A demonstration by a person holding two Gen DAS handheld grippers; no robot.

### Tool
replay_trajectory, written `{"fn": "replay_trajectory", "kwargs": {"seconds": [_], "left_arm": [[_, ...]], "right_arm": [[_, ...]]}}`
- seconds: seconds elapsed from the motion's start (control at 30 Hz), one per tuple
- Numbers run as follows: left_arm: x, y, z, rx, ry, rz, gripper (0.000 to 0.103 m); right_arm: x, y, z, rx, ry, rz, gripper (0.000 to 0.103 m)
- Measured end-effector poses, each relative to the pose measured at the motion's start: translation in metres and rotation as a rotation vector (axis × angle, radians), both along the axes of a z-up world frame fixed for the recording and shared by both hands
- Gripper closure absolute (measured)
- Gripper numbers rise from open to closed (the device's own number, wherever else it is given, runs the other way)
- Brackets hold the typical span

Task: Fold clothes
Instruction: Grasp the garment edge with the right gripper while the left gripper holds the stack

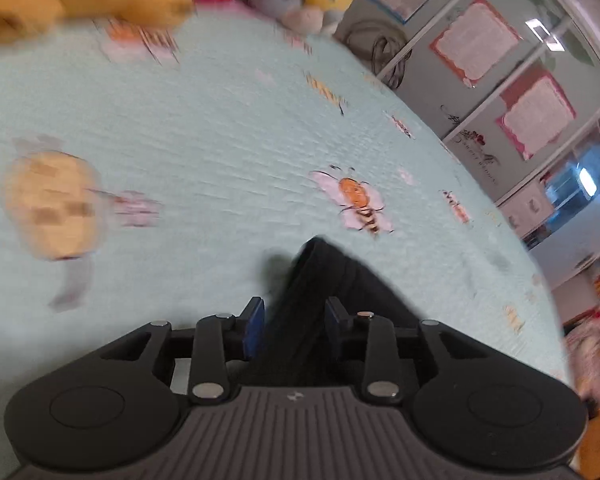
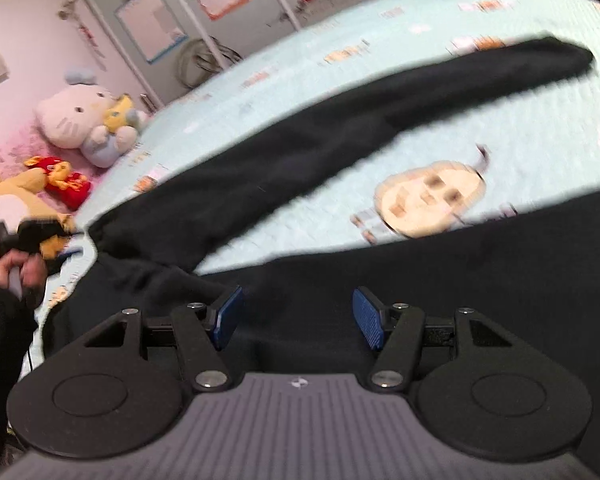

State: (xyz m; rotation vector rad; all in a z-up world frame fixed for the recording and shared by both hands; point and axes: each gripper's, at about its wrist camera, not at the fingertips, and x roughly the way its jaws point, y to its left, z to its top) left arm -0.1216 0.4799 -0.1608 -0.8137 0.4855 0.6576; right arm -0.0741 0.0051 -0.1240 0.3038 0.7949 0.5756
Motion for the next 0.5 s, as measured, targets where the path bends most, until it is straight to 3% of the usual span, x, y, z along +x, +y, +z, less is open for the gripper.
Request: {"fn": "replay_trajectory", "kwargs": {"seconds": [0.07, 0.13, 0.33, 0.43, 0.5], "left_arm": [[-0.043, -0.033, 0.004, 0.077, 0.026, 0.07, 0.057], [-0.084, -0.066, 0.007, 0.136, 0.052, 0.135, 0.057], [-0.143, -0.114, -0.024, -0.04, 0.014, 0.21, 0.052], [-0.14, -0.117, -0.039, -0.11, 0.037, 0.195, 0.049], [-0.138, -0.12, -0.04, -0.104, 0.023, 0.186, 0.045]], "right_arm": [[0.0, 0.014, 0.011, 0.017, -0.029, 0.041, 0.042], [0.001, 0.036, 0.022, 0.025, -0.065, 0.106, 0.042], [0.017, 0.135, 0.042, 0.003, -0.137, 0.305, 0.039], [0.025, 0.193, 0.041, -0.052, -0.169, 0.369, 0.038], [0.031, 0.231, 0.037, -0.095, -0.176, 0.394, 0.038]]}}
